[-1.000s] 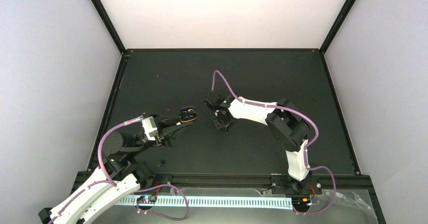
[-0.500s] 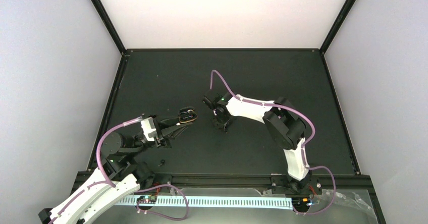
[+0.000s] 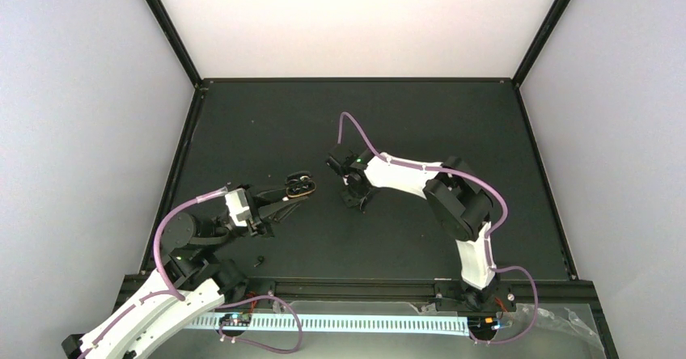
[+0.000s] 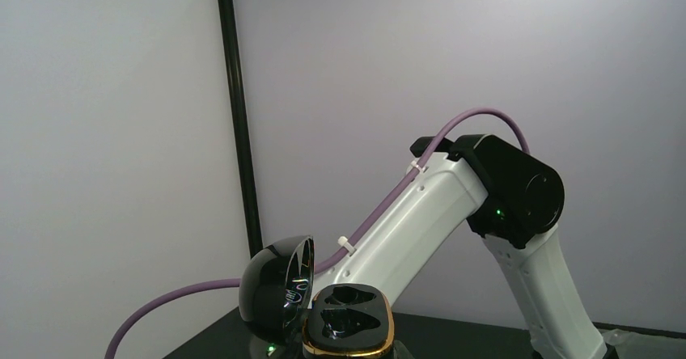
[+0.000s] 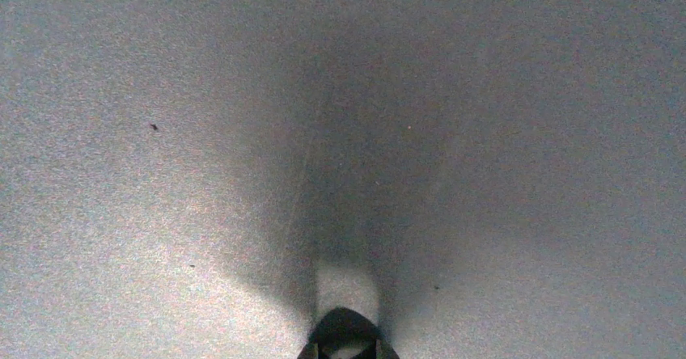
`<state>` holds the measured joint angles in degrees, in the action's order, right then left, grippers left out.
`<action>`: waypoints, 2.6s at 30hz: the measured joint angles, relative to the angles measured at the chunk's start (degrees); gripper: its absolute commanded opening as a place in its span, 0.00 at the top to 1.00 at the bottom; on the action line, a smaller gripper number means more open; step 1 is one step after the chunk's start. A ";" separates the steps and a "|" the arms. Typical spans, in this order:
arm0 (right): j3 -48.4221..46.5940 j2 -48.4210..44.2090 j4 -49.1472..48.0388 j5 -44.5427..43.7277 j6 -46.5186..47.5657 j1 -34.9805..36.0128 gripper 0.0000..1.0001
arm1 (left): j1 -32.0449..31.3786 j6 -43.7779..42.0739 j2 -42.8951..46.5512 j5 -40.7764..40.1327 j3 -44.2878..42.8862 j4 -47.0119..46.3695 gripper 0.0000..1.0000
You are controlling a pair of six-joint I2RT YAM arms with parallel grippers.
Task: Insert the wireless bluetooth earbuds into the charging case
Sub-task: Pick up the earbud from the center of the board, then place the earbud in the charging case.
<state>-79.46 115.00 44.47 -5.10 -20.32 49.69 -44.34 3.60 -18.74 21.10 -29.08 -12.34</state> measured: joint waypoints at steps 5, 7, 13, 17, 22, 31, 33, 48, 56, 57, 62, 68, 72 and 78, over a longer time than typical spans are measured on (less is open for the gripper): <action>2.05 -1.53 -1.36 -1.05 -0.94 -0.09 0.97 | 0.00 0.00 0.00 0.02 0.00 0.00 0.98; 3.32 -2.43 -2.12 -1.64 -1.51 -0.24 0.99 | 0.00 0.00 0.00 0.02 0.00 0.00 0.99; 7.45 -6.84 -4.83 -3.34 -3.67 -0.68 0.99 | 0.00 0.00 0.00 0.02 0.00 0.00 0.98; 9.77 -12.44 -8.55 -3.91 -5.22 -0.96 0.99 | 0.00 0.00 -0.02 0.00 0.00 0.00 0.99; 15.63 -23.96 -17.05 -3.78 -7.56 -1.51 0.99 | 0.00 0.04 -0.04 -0.35 0.02 0.00 0.98; 27.06 -53.48 -36.79 -4.02 -8.68 -1.57 0.99 | 0.00 2.67 -6.10 -4.83 0.59 -4.87 0.98; 27.17 -58.14 -39.91 -4.00 -7.41 -1.57 0.99 | 0.00 3.50 -8.55 -5.68 0.57 -7.52 0.98; 27.19 -72.89 -54.99 2.62 4.55 -0.79 0.99 | -0.46 4.50 -38.91 -4.31 -3.74 -43.10 0.99; 26.58 -72.72 -58.49 8.33 7.52 3.26 0.99 | -2.56 2.69 -44.09 -1.95 -5.62 -51.76 0.98; 26.45 -72.41 -58.71 8.37 7.87 3.93 0.99 | -3.08 2.45 -44.13 -1.81 -5.62 -51.98 0.99; 25.70 -69.79 -59.32 8.09 9.60 8.02 0.99 | -5.18 0.66 -44.11 -1.88 -5.62 -51.93 0.99; 25.68 -67.41 -59.01 7.48 10.47 10.78 0.99 | -6.27 -0.48 -43.17 -3.10 -5.62 -50.05 0.98; 25.46 -66.73 -58.88 6.95 10.80 11.74 0.99 | -6.49 -0.46 -42.66 -4.07 -5.62 -49.11 0.98; 24.81 -65.31 -58.69 5.97 10.67 12.13 0.99 | -6.82 -0.17 -42.32 -5.70 -5.62 -47.10 0.98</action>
<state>-54.65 49.69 -14.22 0.86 -9.65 61.82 -51.16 3.42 -61.06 15.40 -34.70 -59.44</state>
